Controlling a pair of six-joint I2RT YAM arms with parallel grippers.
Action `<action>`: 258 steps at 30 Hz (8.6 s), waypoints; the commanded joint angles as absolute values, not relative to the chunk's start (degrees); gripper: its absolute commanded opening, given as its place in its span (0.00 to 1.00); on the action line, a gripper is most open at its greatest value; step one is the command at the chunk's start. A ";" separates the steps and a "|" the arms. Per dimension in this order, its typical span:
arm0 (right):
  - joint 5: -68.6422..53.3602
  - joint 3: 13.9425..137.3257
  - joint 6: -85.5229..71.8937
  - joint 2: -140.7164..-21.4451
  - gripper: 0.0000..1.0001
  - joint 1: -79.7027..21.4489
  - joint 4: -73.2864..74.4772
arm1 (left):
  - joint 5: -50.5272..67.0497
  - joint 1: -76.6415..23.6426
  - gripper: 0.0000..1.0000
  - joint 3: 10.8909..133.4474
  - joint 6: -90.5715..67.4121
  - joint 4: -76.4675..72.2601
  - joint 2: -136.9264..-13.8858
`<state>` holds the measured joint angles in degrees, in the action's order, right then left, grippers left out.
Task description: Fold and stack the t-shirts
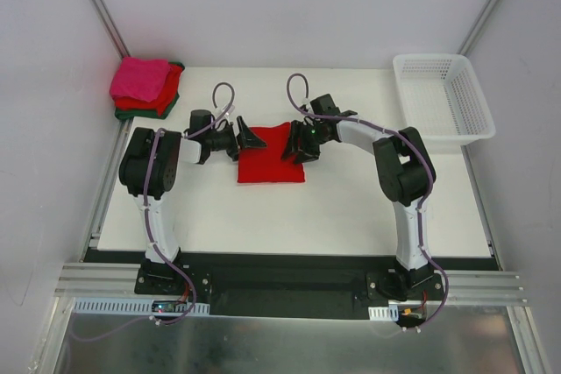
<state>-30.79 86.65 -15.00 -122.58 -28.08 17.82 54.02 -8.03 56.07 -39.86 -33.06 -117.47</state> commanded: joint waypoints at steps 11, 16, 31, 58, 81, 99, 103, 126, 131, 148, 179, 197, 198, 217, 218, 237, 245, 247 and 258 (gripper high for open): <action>-29.18 85.43 -15.64 -120.41 0.57 -28.48 18.99 | 49.58 -8.79 0.69 55.63 -34.37 -16.71 -120.94; -29.18 84.90 -15.47 -120.15 0.57 -28.48 18.81 | 48.16 -10.11 0.73 57.30 -33.05 -13.80 -120.76; -29.18 84.20 -15.56 -119.62 0.57 -28.48 18.46 | 48.43 -11.60 0.00 58.71 -34.54 -13.89 -122.08; -6.94 58.81 -7.03 -74.18 0.96 -27.60 32.26 | 57.13 -13.09 0.00 55.89 -52.55 -45.96 -115.24; -9.40 51.95 -8.26 -71.63 0.96 -27.60 30.41 | 53.35 -13.54 0.00 77.43 -48.16 -37.00 -103.27; -10.02 49.04 -8.44 -71.01 0.96 -27.60 29.97 | 45.45 3.94 0.00 84.90 -48.60 -34.71 -102.04; -10.37 49.13 -8.44 -71.63 0.96 -27.60 30.23 | 44.56 8.24 0.00 86.39 -51.06 -37.00 -103.01; -9.93 51.68 -4.84 -75.76 0.96 -27.60 36.48 | 26.46 20.92 0.00 86.13 -65.04 -59.06 -111.44; -12.57 53.08 -5.27 -77.87 0.96 -27.60 36.12 | 22.77 20.92 0.00 88.76 -64.78 -60.82 -116.09; -15.55 57.30 -3.60 -86.48 0.96 -27.51 35.33 | 18.11 21.27 0.00 97.03 -60.38 -60.03 -125.24; -18.72 57.30 -4.66 -90.00 0.96 -27.25 33.05 | 21.27 22.68 0.00 96.51 -60.20 -59.32 -132.80; -19.16 57.31 -5.01 -89.04 0.96 -27.07 33.31 | 16.09 22.24 0.06 85.78 -70.22 -68.73 -135.09; -19.16 57.22 -4.92 -88.95 0.96 -26.98 33.31 | 16.00 22.24 0.12 85.69 -70.40 -68.73 -135.00; -20.92 54.23 -6.24 -84.21 0.96 -27.07 30.59 | 12.92 22.32 0.99 76.47 -62.49 -59.50 -119.98; -20.92 53.97 -6.24 -83.76 0.96 -27.07 30.67 | 12.92 22.41 0.99 75.86 -62.40 -59.07 -118.58; -20.13 50.54 -6.24 -73.92 0.96 -27.07 31.99 | 11.43 23.82 0.99 57.31 -65.22 -63.54 -109.08; -20.30 49.66 -6.77 -72.34 0.96 -27.07 31.55 | 13.62 24.43 0.99 48.88 -66.36 -64.60 -101.71; -20.21 49.48 -7.03 -71.98 0.96 -27.07 31.38 | 15.20 24.35 0.99 45.55 -65.83 -64.95 -99.33; -18.63 47.64 -7.65 -69.96 0.96 -27.33 29.53 | 23.29 21.54 0.99 40.77 -47.31 -43.19 -77.89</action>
